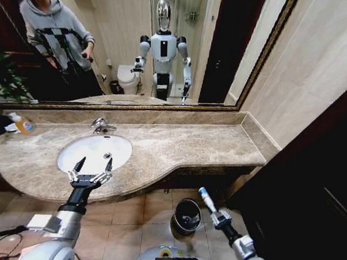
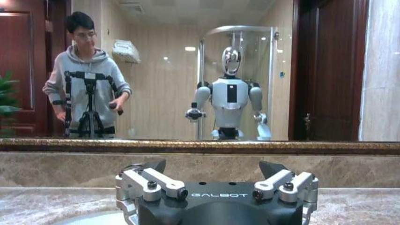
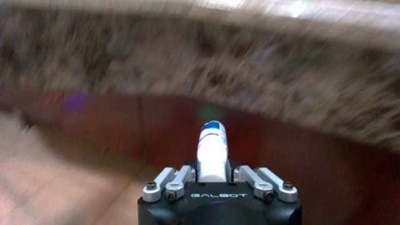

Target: Pick up the trash from the sink and place it in the trash bin.

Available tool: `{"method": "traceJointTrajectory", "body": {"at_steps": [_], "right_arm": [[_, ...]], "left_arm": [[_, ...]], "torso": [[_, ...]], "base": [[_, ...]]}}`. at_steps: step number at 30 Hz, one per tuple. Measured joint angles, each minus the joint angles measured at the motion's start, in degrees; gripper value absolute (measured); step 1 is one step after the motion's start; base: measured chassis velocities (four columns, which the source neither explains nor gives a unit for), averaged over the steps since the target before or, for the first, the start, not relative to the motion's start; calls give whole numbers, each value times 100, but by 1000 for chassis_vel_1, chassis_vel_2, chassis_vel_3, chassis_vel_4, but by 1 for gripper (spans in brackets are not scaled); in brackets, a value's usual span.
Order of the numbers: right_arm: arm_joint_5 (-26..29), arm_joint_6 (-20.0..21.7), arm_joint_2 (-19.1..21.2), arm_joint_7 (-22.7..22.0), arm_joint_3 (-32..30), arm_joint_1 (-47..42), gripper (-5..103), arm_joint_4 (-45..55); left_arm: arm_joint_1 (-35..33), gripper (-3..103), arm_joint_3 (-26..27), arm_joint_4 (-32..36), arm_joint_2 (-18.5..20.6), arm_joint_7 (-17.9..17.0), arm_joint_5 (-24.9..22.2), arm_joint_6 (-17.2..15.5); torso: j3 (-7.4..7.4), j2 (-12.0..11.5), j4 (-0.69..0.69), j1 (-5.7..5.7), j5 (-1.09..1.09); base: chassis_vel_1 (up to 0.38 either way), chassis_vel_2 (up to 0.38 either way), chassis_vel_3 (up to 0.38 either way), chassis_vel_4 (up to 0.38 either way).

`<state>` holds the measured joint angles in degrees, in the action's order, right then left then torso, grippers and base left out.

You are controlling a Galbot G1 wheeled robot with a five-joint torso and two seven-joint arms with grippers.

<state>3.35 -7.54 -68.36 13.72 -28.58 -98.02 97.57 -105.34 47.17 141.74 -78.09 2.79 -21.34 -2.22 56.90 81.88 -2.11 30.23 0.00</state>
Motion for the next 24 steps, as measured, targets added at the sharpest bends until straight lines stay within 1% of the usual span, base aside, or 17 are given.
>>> {"method": "traceJointTrajectory", "body": {"at_steps": [1,2,3,4,5,7,8,9,10,11,12,15,16,19,20,22,24], "right_arm": [[-93,134,15,83,76,111,27,-98],[-327,309,37,243,187,341,27,-300],[-586,374,44,362,284,583,27,-546],[-586,374,44,362,284,583,27,-546],[-812,411,40,432,376,806,27,-772],[-1205,495,-6,485,635,1331,27,-1348],[-1205,495,-6,485,635,1331,27,-1348],[-1312,518,-27,486,747,1541,27,-1620],[-1430,535,-62,487,911,1796,27,-1986],[-1526,534,-90,494,1014,1972,27,-2242],[-1526,534,-90,494,1014,1972,27,-2242],[-1823,430,-195,527,1154,2454,27,-3034],[-1823,430,-195,527,1154,2454,27,-3034],[-2093,281,-325,531,1280,2942,27,-3883],[-2093,281,-325,531,1280,2942,27,-3883],[-2317,238,-415,516,1357,3200,27,-4317],[-2418,226,-451,508,1368,3282,27,-4465]], "left_arm": [[0,100,0,0,0,0,0,0],[0,100,0,0,0,0,0,0],[0,100,0,0,0,0,0,0],[0,100,0,0,0,0,0,0],[0,100,0,0,0,0,0,0],[0,100,0,0,0,0,0,0],[0,100,0,0,0,0,0,0],[0,100,0,0,0,0,0,0],[0,100,0,0,0,1,0,0],[0,100,0,0,0,0,0,0],[0,100,0,0,0,0,0,0],[0,100,0,0,0,0,0,0],[0,100,0,0,0,0,0,0],[0,100,-1,0,0,0,0,0],[0,100,-1,0,0,0,0,0],[0,100,0,0,0,0,0,0],[0,100,0,0,0,0,0,0]], "torso": [[0,0,0,0,1],[0,0,0,0,-1],[0,0,0,0,-2],[0,0,0,0,-2],[0,0,-1,0,1],[0,0,0,1,-1],[0,0,0,1,-1],[0,0,-2,1,0],[1,-1,-1,1,1],[1,-1,0,1,2],[1,-1,0,1,2],[1,0,0,1,-1],[1,0,0,1,-1],[1,0,0,1,-1],[1,0,0,1,-1],[1,-1,0,1,1],[1,0,0,1,-1]], "base": [[0,0,0,0],[0,0,0,0],[0,0,0,0],[0,0,0,0],[0,0,0,0],[0,0,0,0],[0,0,0,0],[0,0,0,0],[0,0,0,0],[0,0,0,0],[0,0,0,0],[0,0,0,0],[0,0,0,0],[0,0,0,0],[0,0,0,0],[0,0,0,0],[0,0,0,0]]}}
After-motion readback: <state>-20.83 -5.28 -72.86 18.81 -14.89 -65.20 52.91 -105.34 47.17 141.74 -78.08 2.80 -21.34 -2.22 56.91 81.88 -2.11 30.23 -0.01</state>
